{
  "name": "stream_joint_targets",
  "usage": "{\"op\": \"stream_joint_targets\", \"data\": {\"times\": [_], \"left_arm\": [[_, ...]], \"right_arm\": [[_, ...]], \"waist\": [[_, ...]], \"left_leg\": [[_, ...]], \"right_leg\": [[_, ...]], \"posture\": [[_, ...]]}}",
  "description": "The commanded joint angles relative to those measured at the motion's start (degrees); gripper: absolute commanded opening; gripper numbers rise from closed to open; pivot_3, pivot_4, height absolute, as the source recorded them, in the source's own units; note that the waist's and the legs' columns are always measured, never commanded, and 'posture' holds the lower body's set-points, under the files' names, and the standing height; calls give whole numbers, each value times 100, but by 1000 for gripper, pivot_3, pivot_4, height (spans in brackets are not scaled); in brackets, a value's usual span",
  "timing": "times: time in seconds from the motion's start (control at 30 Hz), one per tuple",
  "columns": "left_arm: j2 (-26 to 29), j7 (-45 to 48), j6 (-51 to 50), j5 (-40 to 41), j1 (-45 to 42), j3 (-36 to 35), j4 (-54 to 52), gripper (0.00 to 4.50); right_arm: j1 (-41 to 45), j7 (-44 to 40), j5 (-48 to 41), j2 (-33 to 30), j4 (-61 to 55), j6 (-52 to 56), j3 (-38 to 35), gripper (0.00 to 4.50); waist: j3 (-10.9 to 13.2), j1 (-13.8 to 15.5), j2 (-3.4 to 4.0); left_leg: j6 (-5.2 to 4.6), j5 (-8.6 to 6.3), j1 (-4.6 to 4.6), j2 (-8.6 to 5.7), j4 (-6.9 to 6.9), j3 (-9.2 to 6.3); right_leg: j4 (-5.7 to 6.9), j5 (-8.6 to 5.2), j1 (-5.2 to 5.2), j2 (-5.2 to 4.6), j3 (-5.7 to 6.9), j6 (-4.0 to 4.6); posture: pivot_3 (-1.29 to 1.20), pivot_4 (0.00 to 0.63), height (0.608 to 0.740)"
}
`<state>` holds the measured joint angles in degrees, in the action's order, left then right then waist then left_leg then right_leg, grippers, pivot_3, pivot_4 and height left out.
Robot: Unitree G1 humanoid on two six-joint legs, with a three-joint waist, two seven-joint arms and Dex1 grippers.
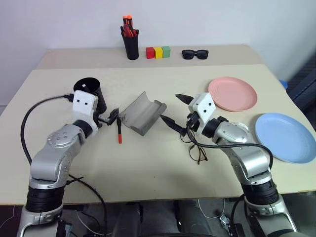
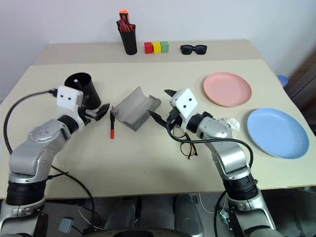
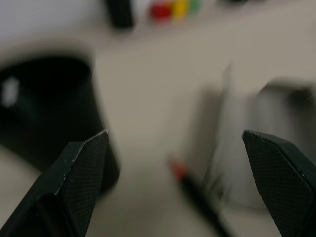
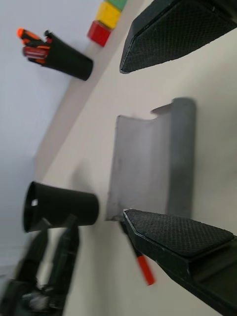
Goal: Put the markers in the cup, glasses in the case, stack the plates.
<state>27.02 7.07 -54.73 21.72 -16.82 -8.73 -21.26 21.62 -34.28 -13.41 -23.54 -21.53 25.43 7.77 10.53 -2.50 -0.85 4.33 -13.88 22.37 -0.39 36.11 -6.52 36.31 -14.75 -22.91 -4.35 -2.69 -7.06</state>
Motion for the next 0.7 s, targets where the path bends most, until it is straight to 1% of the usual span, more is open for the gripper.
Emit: {"op": "stream_joint_targets", "data": {"times": [0.03,0.13,0.23,0.43,0.53,0.7], "left_arm": [[-389,-622,-1021,-25,-337,-270,-465,4431],[-606,-789,-1590,-76,-436,-152,-609,4431],[-772,-774,-1830,-27,-424,-116,-686,4431],[-781,-751,-2361,-156,-482,59,-544,4431],[-853,-781,-2489,-259,-623,72,-352,3618],[-1044,-854,-2563,-434,-762,35,-185,1109]], "right_arm": [[-53,-347,-275,-203,-462,154,15,4500],[-170,-570,-365,-401,-678,270,106,4500],[-208,-581,-342,-448,-735,296,145,4500],[-243,-559,-287,-474,-759,285,205,4500],[-267,-547,-270,-483,-767,277,226,4500],[-293,-506,-232,-456,-798,273,294,4500]], "waist": [[4,13,-7],[6,15,-9],[5,2,-9],[6,13,-10],[6,19,-10],[6,32,-10]], "left_leg": [[0,0,0,0,0,-2],[1,0,3,0,-4,-6],[1,0,3,-1,-12,-5],[2,0,3,-1,-9,-4],[2,0,3,-2,-7,-4],[2,0,4,-2,-9,-4]], "right_leg": [[0,1,1,0,0,1],[-1,2,-1,0,2,-2],[-4,0,-2,0,2,-4],[-5,0,-3,0,2,-2],[-6,0,-1,0,1,-2],[-8,0,0,0,1,-2]], "posture": [[0,150,740],[0,150,740],[0,150,740],[0,150,740],[0,150,740],[0,150,740]]}}
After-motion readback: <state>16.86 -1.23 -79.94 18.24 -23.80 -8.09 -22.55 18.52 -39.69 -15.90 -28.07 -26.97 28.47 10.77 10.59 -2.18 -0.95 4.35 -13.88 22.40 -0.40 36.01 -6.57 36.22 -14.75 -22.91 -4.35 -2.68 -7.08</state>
